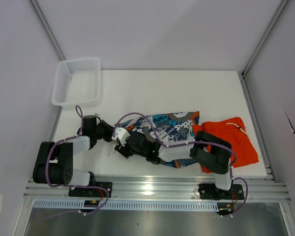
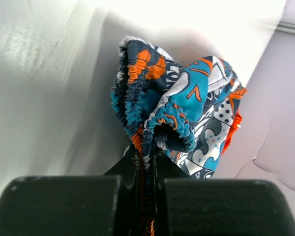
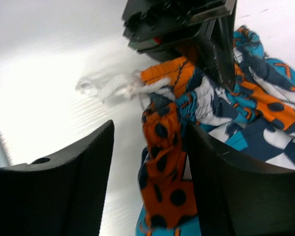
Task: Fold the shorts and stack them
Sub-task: Fold the shorts
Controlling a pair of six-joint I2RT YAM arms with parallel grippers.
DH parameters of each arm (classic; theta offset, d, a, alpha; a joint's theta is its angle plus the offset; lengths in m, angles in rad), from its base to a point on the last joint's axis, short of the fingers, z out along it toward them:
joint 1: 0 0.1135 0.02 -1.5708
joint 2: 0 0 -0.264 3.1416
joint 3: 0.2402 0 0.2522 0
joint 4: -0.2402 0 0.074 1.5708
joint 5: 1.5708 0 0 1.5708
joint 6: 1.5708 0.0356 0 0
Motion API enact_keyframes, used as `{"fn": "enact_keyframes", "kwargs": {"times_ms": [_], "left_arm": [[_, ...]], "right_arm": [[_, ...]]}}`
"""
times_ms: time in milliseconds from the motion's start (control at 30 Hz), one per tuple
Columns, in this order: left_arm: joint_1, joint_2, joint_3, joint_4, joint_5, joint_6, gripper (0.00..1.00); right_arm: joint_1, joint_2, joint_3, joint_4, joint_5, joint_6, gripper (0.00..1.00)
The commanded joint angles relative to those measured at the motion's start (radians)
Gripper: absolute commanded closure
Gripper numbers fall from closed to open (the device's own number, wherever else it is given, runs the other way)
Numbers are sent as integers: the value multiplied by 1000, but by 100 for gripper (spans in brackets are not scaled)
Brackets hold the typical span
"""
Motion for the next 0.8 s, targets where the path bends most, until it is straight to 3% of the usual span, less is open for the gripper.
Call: {"fn": "enact_keyframes", "kwargs": {"times_ms": [0, 233, 333, 400, 467, 767], "left_arm": [[-7, 3, 56, -52, -36, 66, 100], [-7, -23, 131, -245, -148, 167, 100], [-7, -52, 142, -276, -170, 210, 100], [-7, -78, 142, -278, -159, 245, 100], [-7, -96, 158, -310, -165, 264, 100], [-7, -188, 244, -486, -237, 350, 100]], "right_arm": [[-7, -119, -30, 25, -56, 85, 37], [-87, -291, -128, -33, -168, 301, 37], [-125, -346, -172, -56, -164, 376, 49], [-135, -362, -191, -81, -133, 395, 82], [-141, -360, -196, -102, -125, 418, 100], [-139, -288, -264, -109, -102, 614, 100]]}}
